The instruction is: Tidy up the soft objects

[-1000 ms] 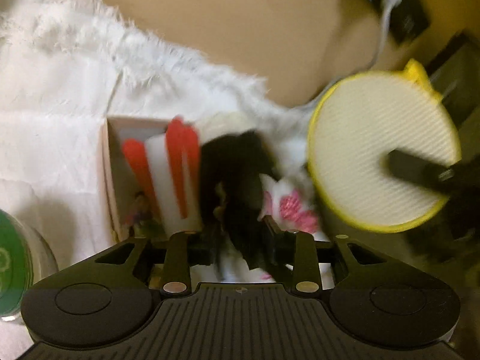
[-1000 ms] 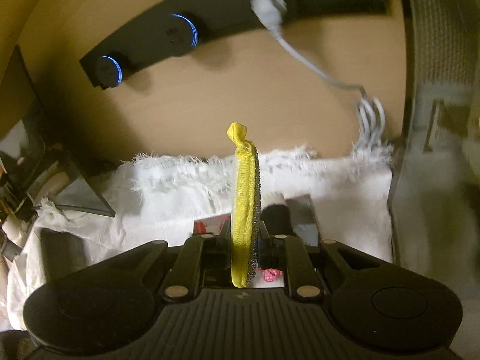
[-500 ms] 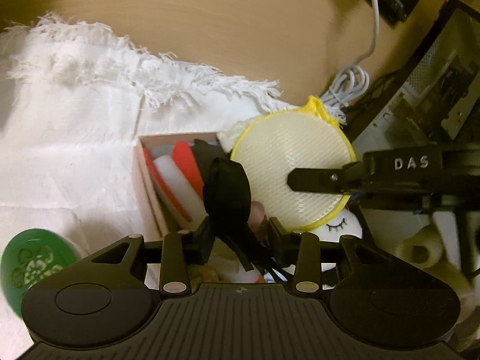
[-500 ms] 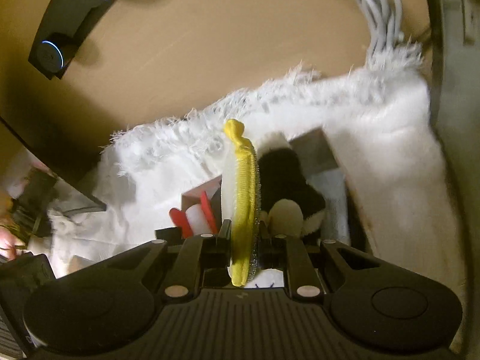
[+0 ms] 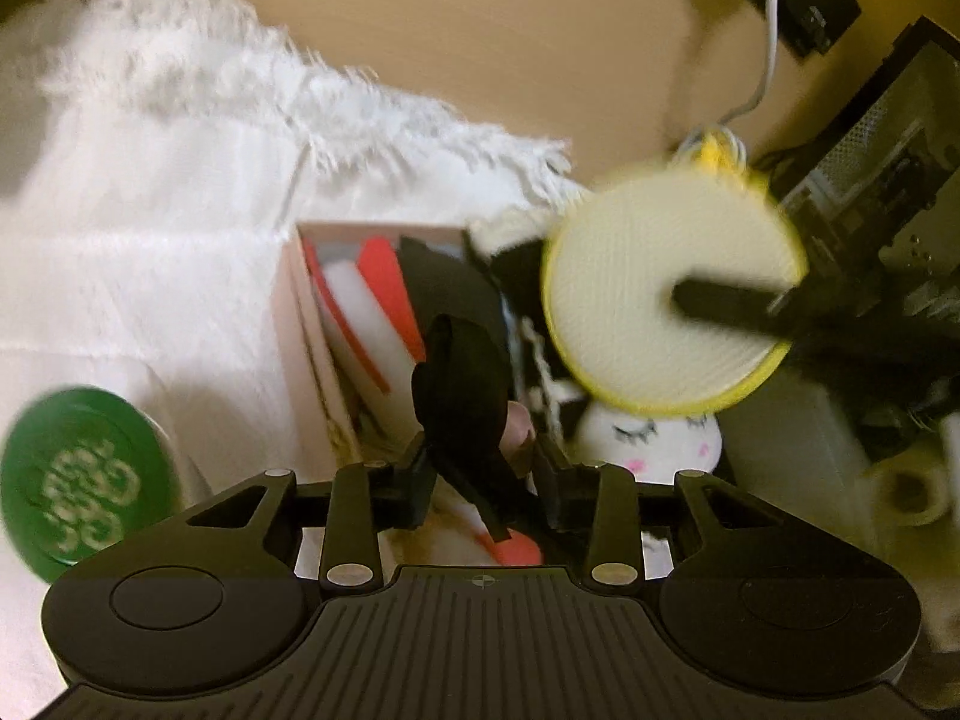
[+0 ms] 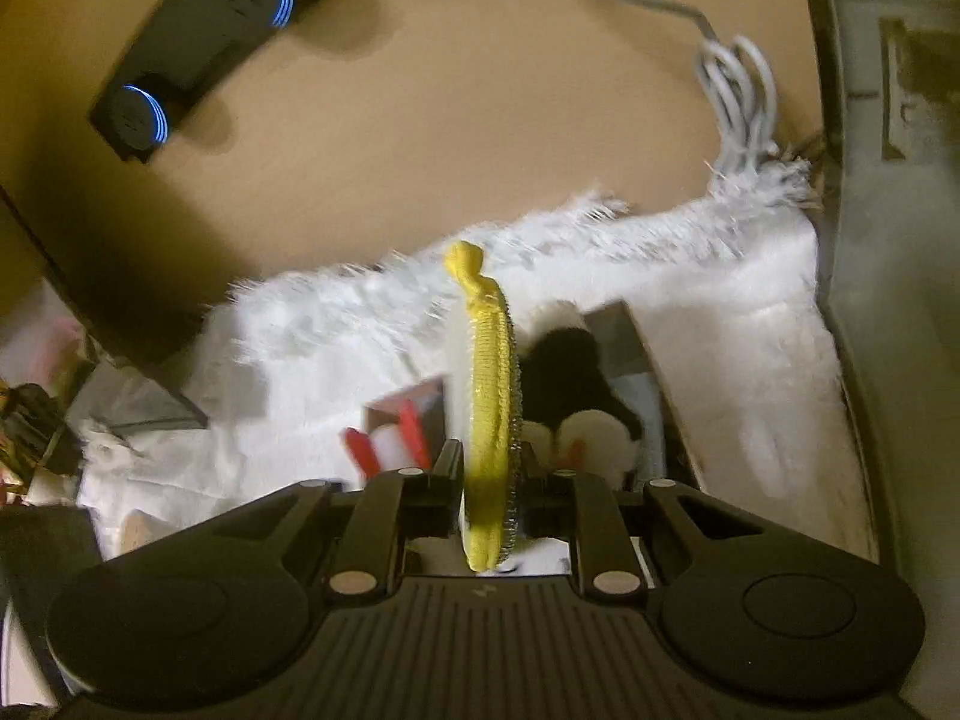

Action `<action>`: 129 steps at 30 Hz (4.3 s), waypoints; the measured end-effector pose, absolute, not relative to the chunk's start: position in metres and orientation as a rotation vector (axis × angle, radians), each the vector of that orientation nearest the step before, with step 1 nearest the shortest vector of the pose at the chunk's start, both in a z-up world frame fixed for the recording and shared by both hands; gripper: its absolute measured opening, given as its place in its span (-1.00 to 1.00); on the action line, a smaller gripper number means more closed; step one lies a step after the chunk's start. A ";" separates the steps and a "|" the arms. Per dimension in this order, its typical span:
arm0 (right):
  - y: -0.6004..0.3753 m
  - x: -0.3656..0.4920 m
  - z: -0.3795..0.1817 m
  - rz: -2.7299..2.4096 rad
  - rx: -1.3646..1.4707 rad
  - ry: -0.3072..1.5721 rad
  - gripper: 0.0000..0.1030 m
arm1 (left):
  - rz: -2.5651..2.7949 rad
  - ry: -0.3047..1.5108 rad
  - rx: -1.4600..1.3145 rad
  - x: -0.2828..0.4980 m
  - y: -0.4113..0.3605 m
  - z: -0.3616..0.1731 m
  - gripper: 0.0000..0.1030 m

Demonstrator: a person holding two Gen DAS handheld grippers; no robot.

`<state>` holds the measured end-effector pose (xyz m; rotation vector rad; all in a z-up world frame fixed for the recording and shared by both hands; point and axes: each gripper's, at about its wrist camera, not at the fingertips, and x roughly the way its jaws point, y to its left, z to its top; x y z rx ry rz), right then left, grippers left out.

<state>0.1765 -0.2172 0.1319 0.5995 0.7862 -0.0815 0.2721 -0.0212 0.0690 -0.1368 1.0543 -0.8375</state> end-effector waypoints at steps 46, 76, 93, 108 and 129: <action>-0.198 0.188 0.120 -0.157 0.305 0.828 -0.34 | -0.880 0.866 0.062 0.259 -0.037 0.094 -0.23; -0.193 0.178 0.086 -0.133 0.360 0.861 -0.28 | -0.699 0.970 -0.041 0.316 -0.054 0.078 -0.45; -0.218 0.238 0.117 -0.161 0.505 0.768 -0.40 | -0.753 0.917 -0.139 0.302 -0.015 0.086 -0.50; -0.181 0.226 0.103 -0.142 0.413 0.839 -0.30 | -0.818 0.960 -0.107 0.296 -0.028 0.062 -0.48; -0.083 0.090 0.058 -0.108 0.039 0.907 0.12 | -0.690 0.788 -0.107 0.173 0.079 0.081 -0.49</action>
